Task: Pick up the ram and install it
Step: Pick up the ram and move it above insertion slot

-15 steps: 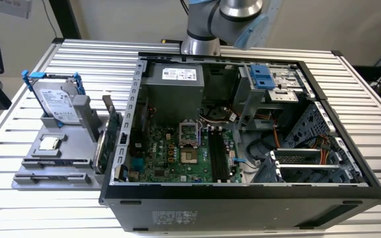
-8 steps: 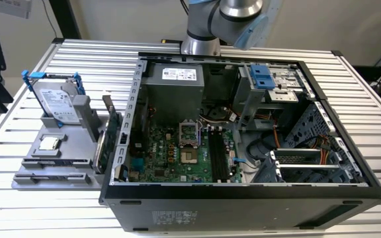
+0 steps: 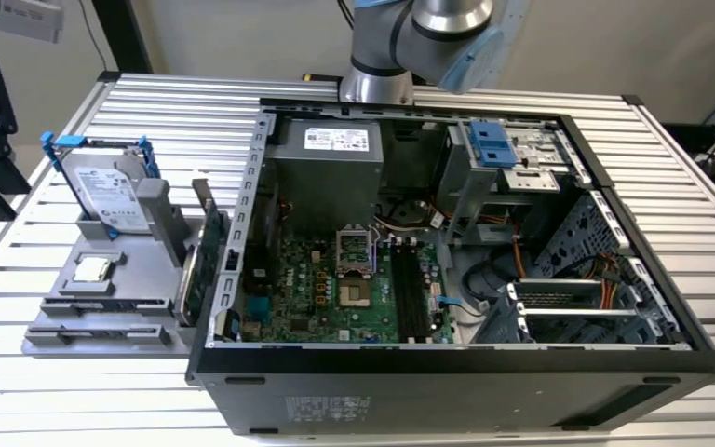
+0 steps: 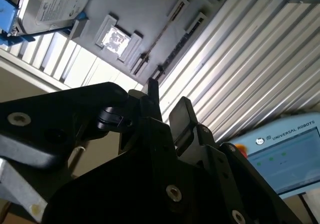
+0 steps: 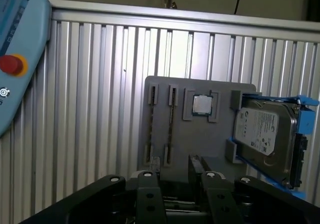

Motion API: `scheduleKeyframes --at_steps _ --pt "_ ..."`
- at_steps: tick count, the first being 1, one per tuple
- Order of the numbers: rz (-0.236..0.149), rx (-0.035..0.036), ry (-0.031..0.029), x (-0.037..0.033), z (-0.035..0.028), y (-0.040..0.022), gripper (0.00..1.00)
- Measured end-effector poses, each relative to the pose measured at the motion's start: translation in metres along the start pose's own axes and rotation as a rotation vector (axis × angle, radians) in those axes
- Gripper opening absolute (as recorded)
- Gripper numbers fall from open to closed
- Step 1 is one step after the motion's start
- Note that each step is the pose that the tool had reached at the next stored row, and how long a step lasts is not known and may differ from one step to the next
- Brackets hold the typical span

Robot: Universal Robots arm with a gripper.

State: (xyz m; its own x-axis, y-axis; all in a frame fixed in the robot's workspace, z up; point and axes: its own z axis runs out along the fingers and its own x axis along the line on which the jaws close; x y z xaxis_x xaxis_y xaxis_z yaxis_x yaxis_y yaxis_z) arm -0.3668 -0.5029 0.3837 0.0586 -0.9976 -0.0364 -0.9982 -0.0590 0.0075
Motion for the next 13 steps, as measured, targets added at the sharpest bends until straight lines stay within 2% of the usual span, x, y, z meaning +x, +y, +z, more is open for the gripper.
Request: scheduleKeyframes --at_steps 13 --pt "0.000 0.0020 0.0001 -0.0013 0.0115 -0.0002 1.00"
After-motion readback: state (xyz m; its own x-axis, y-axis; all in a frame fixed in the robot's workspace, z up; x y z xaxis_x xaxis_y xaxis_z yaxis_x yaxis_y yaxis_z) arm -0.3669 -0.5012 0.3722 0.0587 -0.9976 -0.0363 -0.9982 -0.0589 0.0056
